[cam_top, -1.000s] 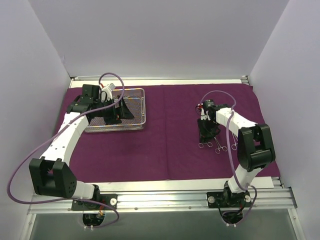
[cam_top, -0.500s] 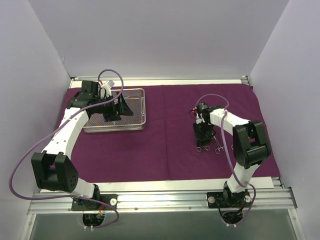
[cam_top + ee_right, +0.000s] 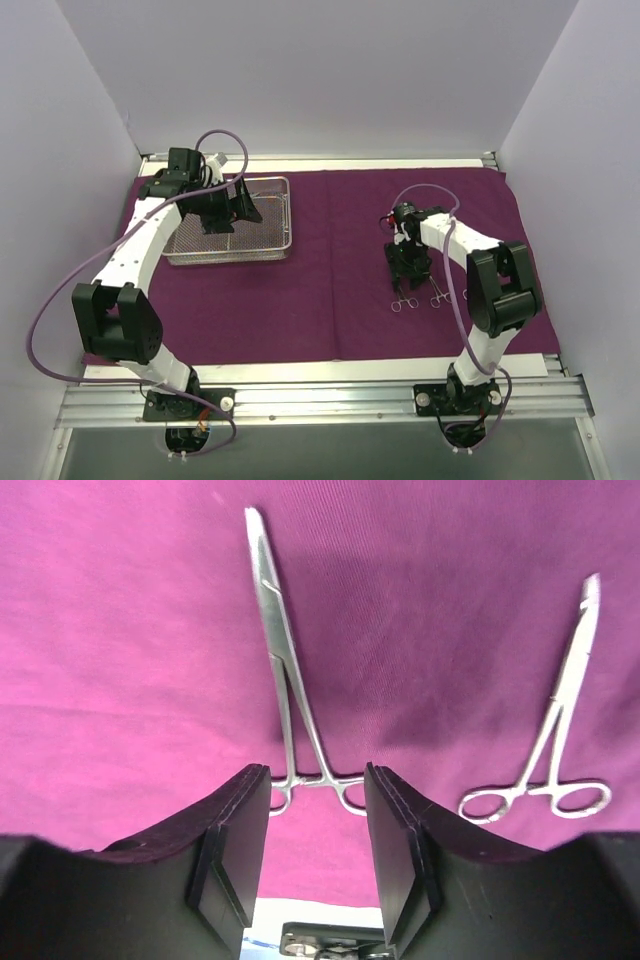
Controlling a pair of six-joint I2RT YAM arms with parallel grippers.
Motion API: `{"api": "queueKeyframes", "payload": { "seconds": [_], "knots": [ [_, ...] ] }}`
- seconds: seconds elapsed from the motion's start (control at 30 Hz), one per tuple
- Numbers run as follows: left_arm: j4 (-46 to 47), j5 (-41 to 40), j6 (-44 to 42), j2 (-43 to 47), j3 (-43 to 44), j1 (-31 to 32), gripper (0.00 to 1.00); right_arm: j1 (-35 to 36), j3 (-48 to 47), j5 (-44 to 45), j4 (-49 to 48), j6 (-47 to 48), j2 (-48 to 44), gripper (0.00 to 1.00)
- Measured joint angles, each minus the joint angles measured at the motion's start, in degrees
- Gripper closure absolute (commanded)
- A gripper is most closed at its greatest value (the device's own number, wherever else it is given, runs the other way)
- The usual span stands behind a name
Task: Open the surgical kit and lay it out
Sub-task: Place the medical item in the surgical kit, then adjust the medical item in the container.
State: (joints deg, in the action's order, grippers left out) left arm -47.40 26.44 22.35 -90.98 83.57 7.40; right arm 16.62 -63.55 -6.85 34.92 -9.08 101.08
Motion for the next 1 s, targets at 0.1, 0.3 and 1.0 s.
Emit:
{"api": "queueKeyframes", "payload": {
  "seconds": [0.1, 0.3, 1.0],
  "knots": [
    [-1.1, -4.5, -1.8, -3.3, 5.1, -0.1, 0.12, 1.0, -4.5, 0.6, 1.9, 1.3, 0.0, 0.53],
    [0.8, -13.7, -8.6, -12.3, 14.5, 0.0, 0.33, 6.1, -13.7, -0.7, -3.7, 4.8, -3.7, 0.52],
    [1.8, -17.2, -47.3, -52.3, 51.3, -2.5, 0.49, 9.7, 6.0, -4.1, -14.1, 1.2, -31.8, 0.55]
  ]
}}
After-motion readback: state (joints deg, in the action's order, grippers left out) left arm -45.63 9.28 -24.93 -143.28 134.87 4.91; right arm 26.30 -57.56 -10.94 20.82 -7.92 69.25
